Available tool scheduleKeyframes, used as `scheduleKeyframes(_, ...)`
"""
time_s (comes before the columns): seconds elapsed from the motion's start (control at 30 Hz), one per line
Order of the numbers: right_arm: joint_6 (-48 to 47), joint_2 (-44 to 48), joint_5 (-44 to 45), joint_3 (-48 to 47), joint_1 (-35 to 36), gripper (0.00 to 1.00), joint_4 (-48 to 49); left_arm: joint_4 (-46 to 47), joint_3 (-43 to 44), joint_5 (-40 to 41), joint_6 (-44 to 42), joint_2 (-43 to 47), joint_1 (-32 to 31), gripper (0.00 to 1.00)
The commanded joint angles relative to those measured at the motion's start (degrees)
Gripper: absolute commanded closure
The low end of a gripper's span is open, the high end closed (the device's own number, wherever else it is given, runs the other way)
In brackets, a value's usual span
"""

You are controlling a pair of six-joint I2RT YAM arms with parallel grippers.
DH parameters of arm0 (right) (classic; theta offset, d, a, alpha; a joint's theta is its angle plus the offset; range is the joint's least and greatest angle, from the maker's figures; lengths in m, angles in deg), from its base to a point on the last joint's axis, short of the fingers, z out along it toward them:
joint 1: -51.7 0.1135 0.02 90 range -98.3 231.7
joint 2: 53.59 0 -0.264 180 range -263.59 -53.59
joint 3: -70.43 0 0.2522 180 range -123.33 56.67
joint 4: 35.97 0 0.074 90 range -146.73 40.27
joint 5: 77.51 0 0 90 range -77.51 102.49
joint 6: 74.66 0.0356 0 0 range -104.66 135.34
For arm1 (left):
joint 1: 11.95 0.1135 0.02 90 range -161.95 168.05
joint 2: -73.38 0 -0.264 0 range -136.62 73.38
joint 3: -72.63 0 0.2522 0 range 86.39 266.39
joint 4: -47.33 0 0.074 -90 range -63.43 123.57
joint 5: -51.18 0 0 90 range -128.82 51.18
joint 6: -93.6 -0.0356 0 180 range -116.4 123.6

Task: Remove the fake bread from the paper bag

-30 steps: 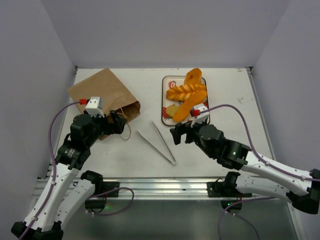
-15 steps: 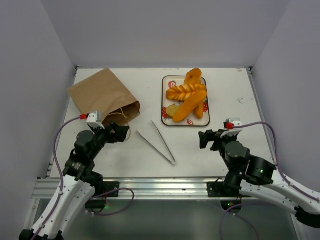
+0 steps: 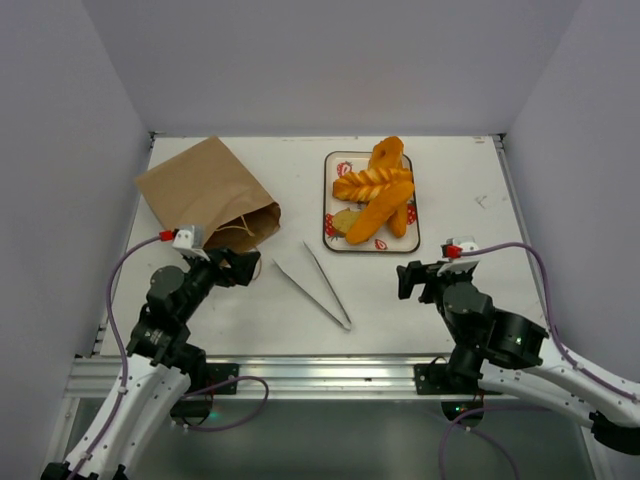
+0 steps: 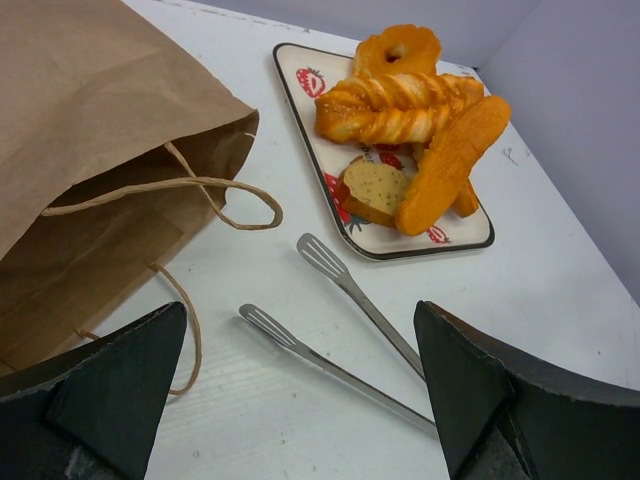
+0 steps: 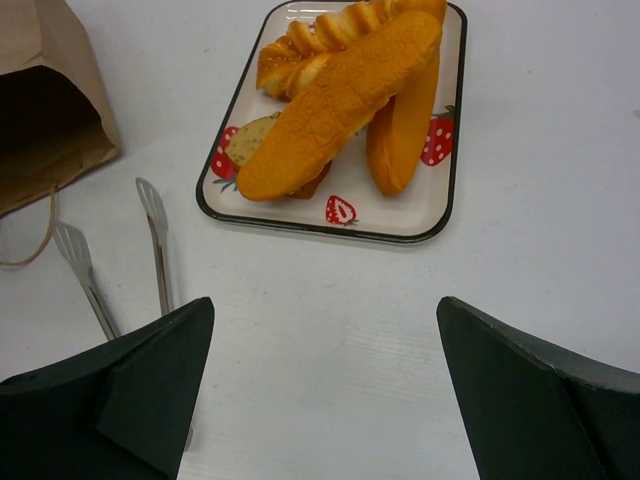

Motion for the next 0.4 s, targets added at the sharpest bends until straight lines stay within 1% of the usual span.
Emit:
scheduleKeyframes(0.0,1.33,0.95,3.05,-0.26,-0.08,0.01,0.32,2.61,0.74,-0.77,-1.25,-0.54,0.22,0.0)
scheduleKeyframes(0.23,1.5,2.8,3.58,0.18,0.01,0.01,0.14,2.34,1.09,-0.59,-1.33,-1.06,0.22,0.0)
scheduleKeyframes(0.37,1.59,2.27,3.23,0.18,0.01,0.01,0.05,2.25,1.26,-0.59,-1.34,-1.33,0.22,0.0)
